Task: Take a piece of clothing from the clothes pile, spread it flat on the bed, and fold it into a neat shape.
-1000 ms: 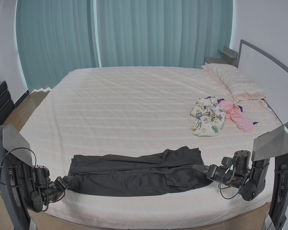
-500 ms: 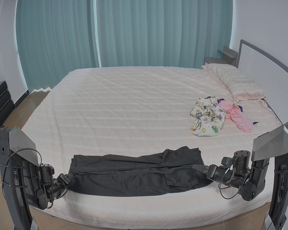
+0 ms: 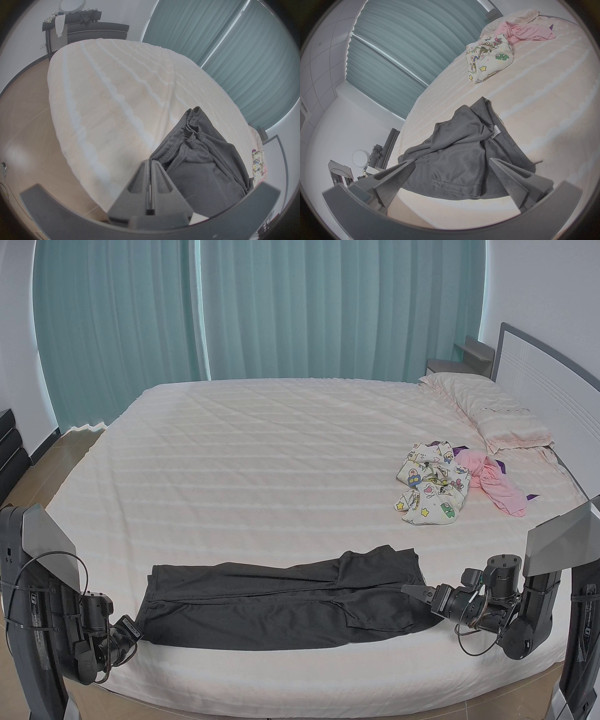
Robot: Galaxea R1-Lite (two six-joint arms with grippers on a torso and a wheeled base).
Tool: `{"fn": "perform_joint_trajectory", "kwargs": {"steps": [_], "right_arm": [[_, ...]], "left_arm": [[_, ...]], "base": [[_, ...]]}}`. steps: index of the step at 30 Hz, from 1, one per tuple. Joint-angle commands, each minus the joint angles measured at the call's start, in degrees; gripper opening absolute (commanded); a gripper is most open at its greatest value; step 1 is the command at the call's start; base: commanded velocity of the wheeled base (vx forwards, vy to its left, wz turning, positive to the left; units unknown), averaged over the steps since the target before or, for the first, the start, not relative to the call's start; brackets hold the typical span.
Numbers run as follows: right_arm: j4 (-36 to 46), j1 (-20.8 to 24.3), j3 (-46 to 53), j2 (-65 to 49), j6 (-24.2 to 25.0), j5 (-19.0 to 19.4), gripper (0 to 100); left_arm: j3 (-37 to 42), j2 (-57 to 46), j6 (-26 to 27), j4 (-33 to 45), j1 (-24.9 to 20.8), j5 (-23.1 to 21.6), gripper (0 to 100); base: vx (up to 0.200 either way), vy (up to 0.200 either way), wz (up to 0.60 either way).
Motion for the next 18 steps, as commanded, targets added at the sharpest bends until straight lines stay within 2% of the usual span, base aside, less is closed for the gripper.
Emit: {"fn": "perform_joint_trajectory", "kwargs": {"steps": [1,8,9,14,17,18], "right_arm": [[-0.67,0.0,0.04,0.11,0.05,0.02,100],[-0.67,0.0,0.04,0.11,-0.04,0.02,100],[-0.67,0.0,0.04,0.11,-0.04,0.02,100],[-0.67,0.0,0.13,0.11,0.05,0.02,100],[-0.67,-0.17,0.13,0.02,0.05,0.02,100],[-0.67,-0.17,0.13,-0.07,0.05,0.02,100]], "left_arm": [[1.68,0.02,0.59,-1.0,0.04,0.1,0],[2.82,0.28,1.03,-1.0,0.04,-0.25,0],[2.73,0.28,0.94,-1.0,0.04,-0.43,100],[2.73,-0.16,0.94,-1.0,0.04,-0.43,100],[2.3,-5.78,0.68,-1.0,1.54,-0.87,100],[2.12,-7.98,0.68,-1.0,2.07,-2.36,100]], "base": [[0.0,0.0,0.0],[0.0,0.0,0.0],[0.0,0.0,0.0],[0.0,0.0,0.0],[0.0,0.0,0.0],[0.0,0.0,0.0]]}}
